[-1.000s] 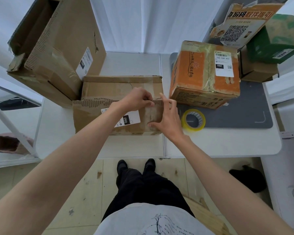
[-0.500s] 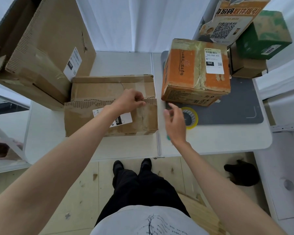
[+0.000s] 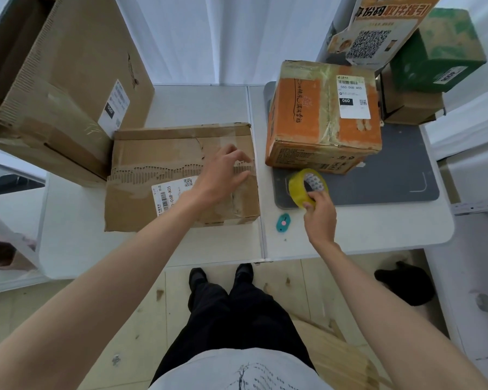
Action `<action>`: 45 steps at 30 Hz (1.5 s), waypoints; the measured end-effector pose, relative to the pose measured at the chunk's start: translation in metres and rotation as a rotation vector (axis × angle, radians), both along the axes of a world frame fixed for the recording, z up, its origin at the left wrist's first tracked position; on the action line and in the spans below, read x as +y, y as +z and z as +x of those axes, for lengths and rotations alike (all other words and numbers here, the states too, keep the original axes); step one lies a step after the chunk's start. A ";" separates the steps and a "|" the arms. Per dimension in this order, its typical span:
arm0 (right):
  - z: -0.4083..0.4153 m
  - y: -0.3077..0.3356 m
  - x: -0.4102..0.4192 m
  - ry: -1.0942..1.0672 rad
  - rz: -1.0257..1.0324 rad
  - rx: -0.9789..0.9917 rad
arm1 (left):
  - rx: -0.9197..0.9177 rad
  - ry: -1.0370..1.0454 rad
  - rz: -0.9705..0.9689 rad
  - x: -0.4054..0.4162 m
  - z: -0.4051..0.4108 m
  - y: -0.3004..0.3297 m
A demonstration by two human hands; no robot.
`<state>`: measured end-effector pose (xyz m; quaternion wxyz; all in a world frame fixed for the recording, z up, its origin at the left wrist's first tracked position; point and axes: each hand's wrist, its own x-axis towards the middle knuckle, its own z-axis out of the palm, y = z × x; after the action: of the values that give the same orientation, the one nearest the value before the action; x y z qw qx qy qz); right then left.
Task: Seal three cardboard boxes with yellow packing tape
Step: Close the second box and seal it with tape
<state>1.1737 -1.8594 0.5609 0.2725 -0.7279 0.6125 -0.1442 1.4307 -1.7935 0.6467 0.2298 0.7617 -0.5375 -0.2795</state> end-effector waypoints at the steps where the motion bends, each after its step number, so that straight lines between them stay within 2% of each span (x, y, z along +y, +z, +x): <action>1: -0.002 0.004 0.005 0.039 -0.036 -0.067 | 0.052 -0.024 -0.003 -0.003 -0.007 0.003; 5: -0.007 0.013 0.025 0.178 -0.064 -0.273 | 0.217 -0.087 0.015 -0.015 -0.023 0.010; 9: -0.002 0.021 0.043 0.216 -0.051 -0.361 | 0.248 -0.156 0.125 -0.021 -0.021 0.013; 13: 0.004 0.024 0.051 0.225 -0.052 -0.406 | 0.240 -0.110 0.099 -0.018 -0.017 0.016; 25: 0.015 0.029 0.065 0.171 -0.056 -0.409 | 0.311 0.115 0.053 0.000 -0.027 0.017; 28: 0.015 0.030 0.066 0.164 -0.072 -0.404 | 0.451 0.252 0.064 0.003 -0.032 0.017; 31: 0.015 0.031 0.068 0.166 -0.099 -0.400 | 0.638 0.386 0.131 0.004 -0.033 0.021; 38: 0.012 0.035 0.071 0.227 -0.175 -0.369 | 0.849 0.420 0.339 0.005 -0.024 0.026; 45: 0.013 0.039 0.072 0.244 -0.220 -0.346 | 0.919 0.448 0.498 0.003 -0.019 0.020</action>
<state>1.1865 -1.7874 0.5997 0.3078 -0.7863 0.4447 -0.2986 1.4113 -1.7901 0.6663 0.3074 0.6884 -0.1252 -0.6450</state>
